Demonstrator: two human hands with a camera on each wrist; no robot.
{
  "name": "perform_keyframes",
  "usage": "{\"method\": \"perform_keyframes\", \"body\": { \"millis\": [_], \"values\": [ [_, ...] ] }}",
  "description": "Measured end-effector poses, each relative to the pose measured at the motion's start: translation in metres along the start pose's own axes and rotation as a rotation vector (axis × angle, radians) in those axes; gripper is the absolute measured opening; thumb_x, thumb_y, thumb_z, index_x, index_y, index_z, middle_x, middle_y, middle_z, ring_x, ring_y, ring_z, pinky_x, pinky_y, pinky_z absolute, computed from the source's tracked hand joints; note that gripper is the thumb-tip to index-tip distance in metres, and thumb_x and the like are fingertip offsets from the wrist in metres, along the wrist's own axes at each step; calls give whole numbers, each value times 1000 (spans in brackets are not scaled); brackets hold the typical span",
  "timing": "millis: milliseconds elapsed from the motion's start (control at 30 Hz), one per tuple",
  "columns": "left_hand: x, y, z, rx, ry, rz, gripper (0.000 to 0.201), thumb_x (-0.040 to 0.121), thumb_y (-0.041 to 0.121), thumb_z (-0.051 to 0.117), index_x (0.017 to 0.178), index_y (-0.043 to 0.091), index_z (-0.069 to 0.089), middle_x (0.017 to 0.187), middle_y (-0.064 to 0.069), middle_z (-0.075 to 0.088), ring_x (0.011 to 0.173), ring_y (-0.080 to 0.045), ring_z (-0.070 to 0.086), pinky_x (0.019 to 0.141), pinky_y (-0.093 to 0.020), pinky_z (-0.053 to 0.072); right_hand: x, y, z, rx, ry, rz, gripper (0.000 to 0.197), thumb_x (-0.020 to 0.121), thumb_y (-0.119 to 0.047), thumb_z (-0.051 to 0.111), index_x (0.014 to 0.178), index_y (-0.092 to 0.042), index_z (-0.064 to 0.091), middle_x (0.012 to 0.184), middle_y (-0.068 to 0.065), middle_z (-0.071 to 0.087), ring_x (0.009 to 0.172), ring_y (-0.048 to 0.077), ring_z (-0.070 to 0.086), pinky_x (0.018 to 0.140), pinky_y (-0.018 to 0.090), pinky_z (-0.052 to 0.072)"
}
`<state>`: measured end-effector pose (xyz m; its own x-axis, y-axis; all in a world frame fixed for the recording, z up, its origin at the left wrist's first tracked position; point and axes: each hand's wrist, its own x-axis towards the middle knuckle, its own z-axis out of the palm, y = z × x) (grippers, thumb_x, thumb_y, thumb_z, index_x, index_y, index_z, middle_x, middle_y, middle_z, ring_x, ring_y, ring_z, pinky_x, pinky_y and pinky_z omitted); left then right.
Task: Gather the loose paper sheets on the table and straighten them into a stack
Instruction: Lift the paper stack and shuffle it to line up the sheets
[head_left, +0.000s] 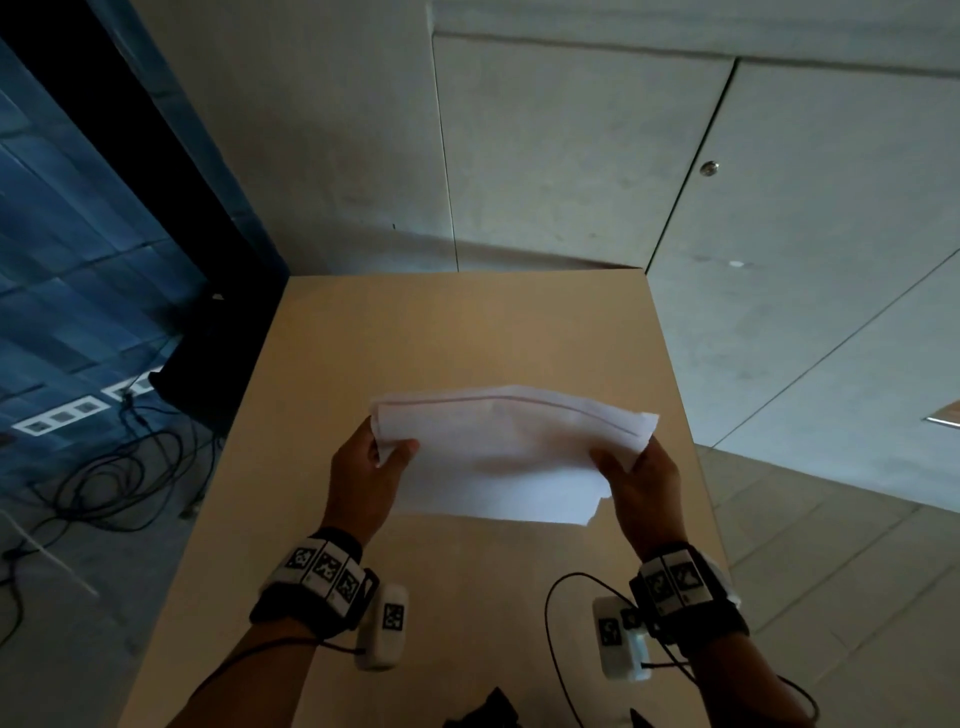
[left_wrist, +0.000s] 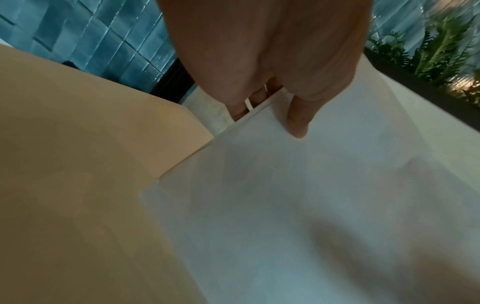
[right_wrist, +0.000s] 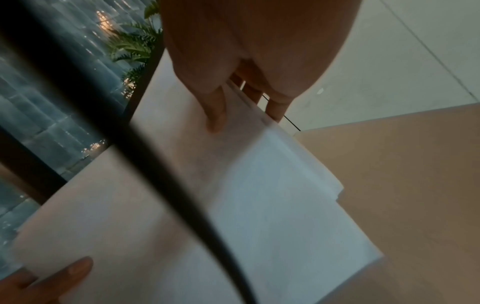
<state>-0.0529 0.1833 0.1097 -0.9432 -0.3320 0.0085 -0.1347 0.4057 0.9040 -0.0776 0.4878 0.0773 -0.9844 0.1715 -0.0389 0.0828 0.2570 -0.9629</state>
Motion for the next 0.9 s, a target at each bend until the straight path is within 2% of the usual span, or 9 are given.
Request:
{"method": "perform_keyframes", "body": {
  "millis": [167, 267, 367, 433, 600, 667, 733, 800, 900],
  "values": [
    [-7, 2, 5, -8, 18, 6, 21, 86, 15, 68, 105, 20, 61, 95, 7, 65, 90, -8, 63, 78, -30, 52, -2, 3, -5, 66, -127, 11, 33, 79, -8, 76, 107, -21, 65, 101, -7, 70, 95, 6, 67, 80, 21, 55],
    [-8, 5, 9, 25, 34, 30, 19, 86, 14, 68, 102, 22, 61, 92, 9, 63, 88, -11, 61, 76, -25, 49, 1, 13, -4, 9, -122, 102, 27, 74, -13, 80, 99, -13, 71, 94, -2, 73, 88, 11, 71, 81, 34, 58],
    [-8, 12, 14, -10, 111, 40, 20, 87, 13, 66, 107, 11, 63, 95, 2, 65, 89, -12, 61, 73, -10, 46, 5, 9, 2, -9, -41, 109, 13, 76, -18, 79, 81, -25, 68, 83, 2, 73, 79, 22, 69, 71, 39, 57],
    [-10, 15, 20, -25, 161, 32, 26, 88, 13, 65, 113, 8, 61, 100, 0, 63, 93, -12, 60, 76, -11, 44, 5, -2, 9, -1, 17, 74, 13, 78, -18, 75, 77, -26, 65, 80, 3, 72, 78, 24, 68, 69, 40, 56],
    [-14, 12, 34, -10, 177, -21, 35, 88, 17, 65, 120, 5, 55, 108, -4, 60, 100, -15, 56, 82, -21, 44, -2, -18, 21, 42, 71, 49, 15, 85, -18, 68, 79, -31, 63, 80, -8, 69, 78, 17, 66, 70, 34, 55],
    [-15, 13, 35, 4, 202, 0, 35, 88, 17, 65, 120, 5, 55, 110, -4, 60, 100, -14, 56, 83, -19, 44, -2, -18, 19, 51, 106, 38, 9, 85, -21, 69, 85, -29, 64, 81, -7, 69, 80, 20, 68, 69, 35, 55],
    [-18, 16, 33, -10, 219, 47, 31, 89, 16, 64, 118, 9, 55, 107, 2, 59, 99, -12, 56, 81, -14, 43, -6, -17, 16, 98, 131, 42, 10, 86, -23, 69, 91, -30, 65, 87, -10, 70, 85, 13, 68, 72, 28, 54],
    [-22, 14, 32, -28, 213, 100, 29, 89, 15, 63, 116, 19, 52, 103, 9, 57, 99, -10, 57, 84, -17, 46, -13, -13, 14, 109, 138, 37, 13, 86, -25, 69, 97, -31, 64, 91, -14, 69, 89, 6, 66, 75, 24, 53],
    [-27, -10, 34, 82, 142, 69, 27, 89, 18, 64, 114, 17, 54, 109, 1, 60, 102, -9, 56, 88, -15, 44, -20, 10, 12, -36, 48, 94, 25, 86, -21, 69, 109, -24, 61, 94, -13, 66, 90, 8, 65, 80, 27, 52]
  ]
}}
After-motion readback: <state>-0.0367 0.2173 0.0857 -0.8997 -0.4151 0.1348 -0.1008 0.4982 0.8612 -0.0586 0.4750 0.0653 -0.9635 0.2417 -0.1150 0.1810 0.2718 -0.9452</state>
